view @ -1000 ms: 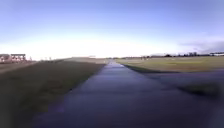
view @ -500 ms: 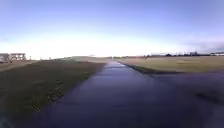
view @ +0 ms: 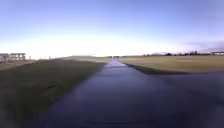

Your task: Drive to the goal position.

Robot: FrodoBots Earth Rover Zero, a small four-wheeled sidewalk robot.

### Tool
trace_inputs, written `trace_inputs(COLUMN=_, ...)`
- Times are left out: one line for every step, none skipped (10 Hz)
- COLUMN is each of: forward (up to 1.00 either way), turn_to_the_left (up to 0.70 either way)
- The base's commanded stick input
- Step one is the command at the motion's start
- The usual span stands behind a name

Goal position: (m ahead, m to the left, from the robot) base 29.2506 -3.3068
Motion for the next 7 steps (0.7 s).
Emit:
trace_inputs(forward=0.98, turn_to_the_left=0.00)
trace_inputs(forward=0.98, turn_to_the_left=0.00)
trace_inputs(forward=0.97, turn_to_the_left=0.00)
trace_inputs(forward=0.98, turn_to_the_left=0.00)
trace_inputs(forward=0.98, turn_to_the_left=0.00)
trace_inputs(forward=0.98, turn_to_the_left=0.00)
trace_inputs(forward=0.98, turn_to_the_left=0.00)
